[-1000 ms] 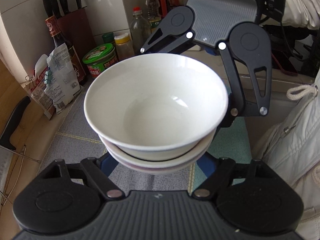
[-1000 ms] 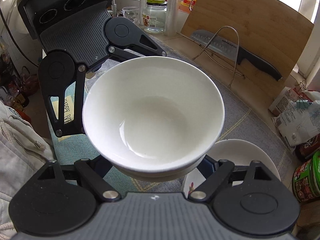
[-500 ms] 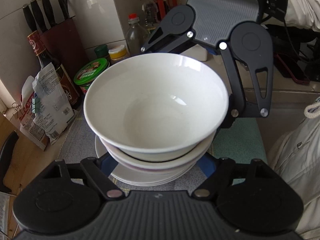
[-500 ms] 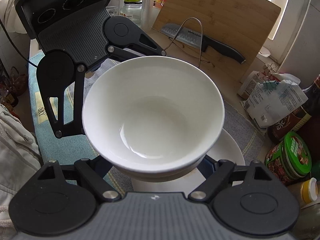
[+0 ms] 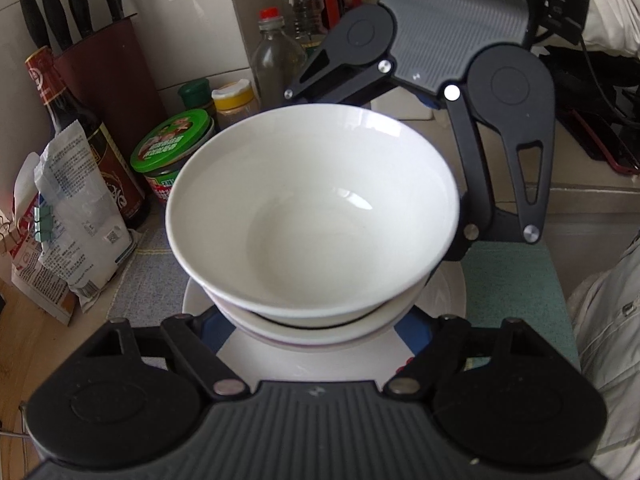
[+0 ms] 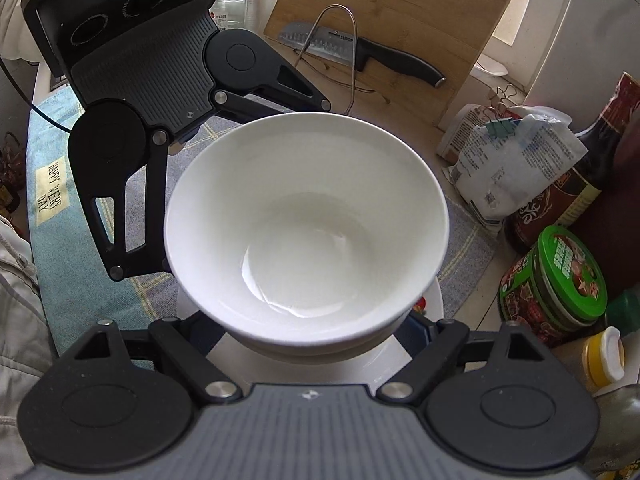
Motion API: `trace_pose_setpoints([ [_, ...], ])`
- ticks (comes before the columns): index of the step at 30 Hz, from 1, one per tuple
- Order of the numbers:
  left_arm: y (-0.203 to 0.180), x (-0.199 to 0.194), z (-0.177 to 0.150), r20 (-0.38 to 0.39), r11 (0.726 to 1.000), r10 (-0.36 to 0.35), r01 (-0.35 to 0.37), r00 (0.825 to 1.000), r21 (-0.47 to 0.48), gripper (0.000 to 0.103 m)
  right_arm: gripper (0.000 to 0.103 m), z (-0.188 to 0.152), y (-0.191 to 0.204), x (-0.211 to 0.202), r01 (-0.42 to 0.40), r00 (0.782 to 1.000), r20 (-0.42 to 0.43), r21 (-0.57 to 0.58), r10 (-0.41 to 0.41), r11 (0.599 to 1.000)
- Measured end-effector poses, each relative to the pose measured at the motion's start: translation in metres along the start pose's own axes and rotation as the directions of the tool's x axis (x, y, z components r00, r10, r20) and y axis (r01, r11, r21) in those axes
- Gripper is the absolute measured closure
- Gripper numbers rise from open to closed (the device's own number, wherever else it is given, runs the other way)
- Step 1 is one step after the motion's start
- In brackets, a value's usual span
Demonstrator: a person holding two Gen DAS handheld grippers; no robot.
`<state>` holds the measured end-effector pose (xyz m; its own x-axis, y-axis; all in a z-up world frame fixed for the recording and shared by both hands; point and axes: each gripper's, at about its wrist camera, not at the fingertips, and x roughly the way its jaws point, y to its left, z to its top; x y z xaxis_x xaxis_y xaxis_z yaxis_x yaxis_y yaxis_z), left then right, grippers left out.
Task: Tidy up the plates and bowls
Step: 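Lower the bowl stack onto the white plate stack with both grippers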
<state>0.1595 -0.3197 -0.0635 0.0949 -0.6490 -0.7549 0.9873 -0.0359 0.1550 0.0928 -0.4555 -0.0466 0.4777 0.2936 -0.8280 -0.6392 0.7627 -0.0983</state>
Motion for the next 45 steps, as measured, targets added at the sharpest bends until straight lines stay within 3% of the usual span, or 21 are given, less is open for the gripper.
trace_pose_setpoints([
  [31, 0.005, 0.011, -0.006, -0.003, 0.999, -0.012, 0.012, 1.0, -0.044, 0.019, 0.009, -0.001, -0.006, 0.019, -0.027, 0.999, -0.029, 0.018, 0.027, 0.999],
  [33, 0.002, 0.01, -0.008, 0.0, 1.0, 0.003, -0.003, 1.0, -0.018, 0.017, 0.0, -0.001, -0.007, 0.018, -0.037, 0.999, -0.014, 0.023, 0.037, 0.999],
  [37, -0.009, 0.005, -0.012, -0.008, 0.998, 0.049, -0.049, 0.999, 0.028, 0.012, 0.0, -0.003, -0.005, 0.02, -0.016, 0.999, -0.029, 0.013, 0.017, 1.0],
  [42, -0.013, -0.014, -0.015, 0.023, 0.99, 0.135, -0.134, 0.991, -0.044, 0.007, 0.0, -0.009, -0.002, 0.017, -0.02, 0.999, -0.029, 0.006, 0.02, 1.0],
  [45, -0.017, -0.037, -0.015, 0.063, 0.972, 0.222, -0.215, 0.973, -0.092, 0.006, 0.0, -0.009, 0.001, 0.011, -0.007, 1.0, -0.027, 0.001, 0.007, 1.0],
])
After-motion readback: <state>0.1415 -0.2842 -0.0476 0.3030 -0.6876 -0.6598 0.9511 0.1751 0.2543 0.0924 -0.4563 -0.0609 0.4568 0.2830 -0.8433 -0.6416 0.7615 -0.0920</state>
